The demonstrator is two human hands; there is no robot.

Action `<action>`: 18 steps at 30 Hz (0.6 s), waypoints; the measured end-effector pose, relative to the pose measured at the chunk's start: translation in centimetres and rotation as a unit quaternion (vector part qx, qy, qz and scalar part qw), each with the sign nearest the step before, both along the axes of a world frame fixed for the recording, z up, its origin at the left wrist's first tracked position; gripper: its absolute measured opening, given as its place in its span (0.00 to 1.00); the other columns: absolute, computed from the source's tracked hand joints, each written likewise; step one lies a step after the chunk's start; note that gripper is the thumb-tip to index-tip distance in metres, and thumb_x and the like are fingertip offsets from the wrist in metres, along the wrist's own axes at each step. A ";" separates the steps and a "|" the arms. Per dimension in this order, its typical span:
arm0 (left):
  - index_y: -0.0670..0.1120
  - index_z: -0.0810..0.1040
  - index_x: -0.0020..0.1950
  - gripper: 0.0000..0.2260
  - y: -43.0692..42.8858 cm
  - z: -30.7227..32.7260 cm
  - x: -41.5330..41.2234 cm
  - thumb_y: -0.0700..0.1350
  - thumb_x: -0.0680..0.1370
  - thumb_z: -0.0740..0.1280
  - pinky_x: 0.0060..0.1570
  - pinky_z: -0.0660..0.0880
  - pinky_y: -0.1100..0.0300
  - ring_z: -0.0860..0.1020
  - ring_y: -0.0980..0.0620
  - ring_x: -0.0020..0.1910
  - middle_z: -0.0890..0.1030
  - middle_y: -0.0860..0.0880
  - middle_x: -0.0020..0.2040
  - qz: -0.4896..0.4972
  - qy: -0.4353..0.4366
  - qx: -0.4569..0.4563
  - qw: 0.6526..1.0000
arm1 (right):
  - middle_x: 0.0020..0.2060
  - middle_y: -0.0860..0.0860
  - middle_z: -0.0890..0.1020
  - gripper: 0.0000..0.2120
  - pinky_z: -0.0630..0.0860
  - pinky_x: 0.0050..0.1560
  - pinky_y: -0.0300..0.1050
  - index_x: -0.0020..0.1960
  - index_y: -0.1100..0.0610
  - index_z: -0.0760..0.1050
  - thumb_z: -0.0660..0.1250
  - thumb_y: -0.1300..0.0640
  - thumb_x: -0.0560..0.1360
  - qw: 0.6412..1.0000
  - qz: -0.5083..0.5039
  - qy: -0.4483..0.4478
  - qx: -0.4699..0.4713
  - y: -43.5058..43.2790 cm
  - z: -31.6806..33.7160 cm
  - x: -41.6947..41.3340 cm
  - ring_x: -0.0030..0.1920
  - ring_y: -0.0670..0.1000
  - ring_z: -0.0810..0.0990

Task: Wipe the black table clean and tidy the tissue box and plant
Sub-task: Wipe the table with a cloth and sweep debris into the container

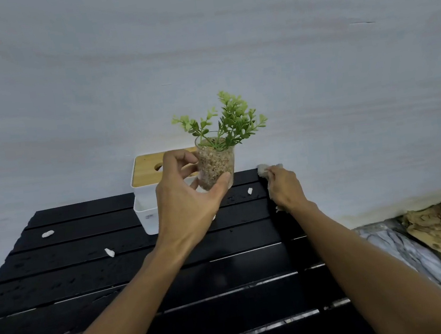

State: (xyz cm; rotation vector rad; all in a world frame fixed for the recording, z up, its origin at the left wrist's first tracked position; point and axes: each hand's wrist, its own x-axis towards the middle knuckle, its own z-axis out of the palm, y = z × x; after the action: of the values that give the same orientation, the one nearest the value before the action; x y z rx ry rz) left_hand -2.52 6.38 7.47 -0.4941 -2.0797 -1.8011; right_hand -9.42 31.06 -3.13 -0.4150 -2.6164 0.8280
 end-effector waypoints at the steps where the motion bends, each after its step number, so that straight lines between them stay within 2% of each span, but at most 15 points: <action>1: 0.48 0.68 0.54 0.23 -0.2 0.1 -0.1 0.44 0.68 0.79 0.53 0.79 0.61 0.78 0.59 0.57 0.78 0.54 0.54 0.003 0.000 -0.002 1.000 | 0.51 0.57 0.76 0.16 0.74 0.43 0.52 0.55 0.57 0.77 0.51 0.65 0.82 1.000 0.007 -0.013 0.022 -0.3 -0.1 -0.5 0.47 0.62 0.79; 4: 0.47 0.68 0.54 0.23 -0.6 0.3 -0.4 0.43 0.68 0.79 0.53 0.79 0.60 0.78 0.58 0.57 0.78 0.53 0.55 0.010 -0.001 -0.004 1.000 | 0.51 0.51 0.74 0.14 0.68 0.45 0.48 0.54 0.56 0.76 0.52 0.64 0.82 0.998 0.039 -0.008 0.056 -1.0 -0.4 -1.4 0.49 0.55 0.75; 6: 0.47 0.68 0.54 0.23 -0.6 0.5 -0.5 0.43 0.68 0.79 0.53 0.79 0.61 0.79 0.58 0.57 0.78 0.54 0.55 0.014 0.001 -0.003 1.000 | 0.51 0.47 0.73 0.11 0.68 0.47 0.48 0.54 0.56 0.76 0.55 0.63 0.82 0.995 0.081 -0.014 0.065 -1.7 -0.4 -1.5 0.49 0.52 0.73; 9: 0.47 0.68 0.54 0.24 -0.6 0.9 -0.3 0.43 0.67 0.79 0.53 0.80 0.61 0.79 0.58 0.56 0.79 0.53 0.55 0.017 0.001 0.002 1.000 | 0.53 0.48 0.79 0.10 0.76 0.54 0.55 0.56 0.55 0.78 0.58 0.59 0.84 0.985 0.168 -0.023 0.042 -3.2 0.3 -1.4 0.52 0.56 0.80; 10: 0.47 0.68 0.54 0.24 -0.6 1.1 -0.3 0.43 0.67 0.79 0.53 0.80 0.60 0.79 0.57 0.56 0.79 0.53 0.55 0.018 0.002 0.002 1.000 | 0.55 0.49 0.82 0.11 0.77 0.57 0.54 0.59 0.56 0.79 0.58 0.57 0.84 0.979 0.199 -0.017 0.028 -3.7 0.5 -1.2 0.53 0.55 0.82; 11: 0.47 0.68 0.54 0.24 -0.6 1.2 -0.3 0.44 0.67 0.79 0.53 0.80 0.60 0.79 0.57 0.56 0.79 0.53 0.55 0.020 0.003 0.001 1.000 | 0.55 0.49 0.84 0.12 0.77 0.58 0.49 0.62 0.57 0.79 0.58 0.58 0.85 0.971 0.237 -0.014 0.020 -4.1 0.7 -0.7 0.52 0.51 0.84; 13: 0.46 0.68 0.54 0.24 -0.6 1.6 -0.2 0.44 0.67 0.79 0.53 0.80 0.60 0.79 0.56 0.57 0.79 0.53 0.56 0.019 0.007 0.000 1.000 | 0.47 0.45 0.84 0.13 0.75 0.49 0.37 0.64 0.58 0.79 0.59 0.60 0.84 0.953 0.303 -0.011 0.017 -4.3 1.0 0.7 0.42 0.41 0.81; 14: 0.46 0.68 0.55 0.24 -0.7 1.7 -0.2 0.44 0.67 0.79 0.53 0.79 0.61 0.79 0.55 0.57 0.78 0.53 0.56 0.016 0.008 -0.001 1.000 | 0.42 0.45 0.83 0.12 0.75 0.44 0.35 0.63 0.56 0.80 0.60 0.59 0.85 0.947 0.321 -0.014 0.008 -4.0 1.1 1.5 0.38 0.41 0.80; 16: 0.47 0.68 0.55 0.24 -1.0 1.9 -0.1 0.44 0.67 0.79 0.53 0.79 0.63 0.79 0.55 0.57 0.78 0.53 0.56 0.009 0.010 -0.003 1.000 | 0.37 0.51 0.83 0.12 0.79 0.39 0.41 0.62 0.48 0.80 0.59 0.55 0.85 0.946 0.323 -0.016 -0.037 -2.8 1.4 3.0 0.32 0.47 0.81; 18: 0.47 0.67 0.55 0.24 -1.2 2.0 0.0 0.44 0.68 0.79 0.52 0.79 0.64 0.79 0.55 0.57 0.78 0.54 0.56 0.006 0.013 -0.005 1.000 | 0.38 0.52 0.85 0.13 0.81 0.39 0.46 0.59 0.44 0.80 0.58 0.54 0.86 0.955 0.288 0.022 -0.074 -1.6 1.6 3.7 0.33 0.54 0.82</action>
State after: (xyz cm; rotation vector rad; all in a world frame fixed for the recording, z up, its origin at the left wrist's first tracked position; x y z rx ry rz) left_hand -2.55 5.19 9.45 -0.5039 -2.0710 -1.7706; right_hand -5.68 29.47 -1.50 0.3530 -2.6662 1.1947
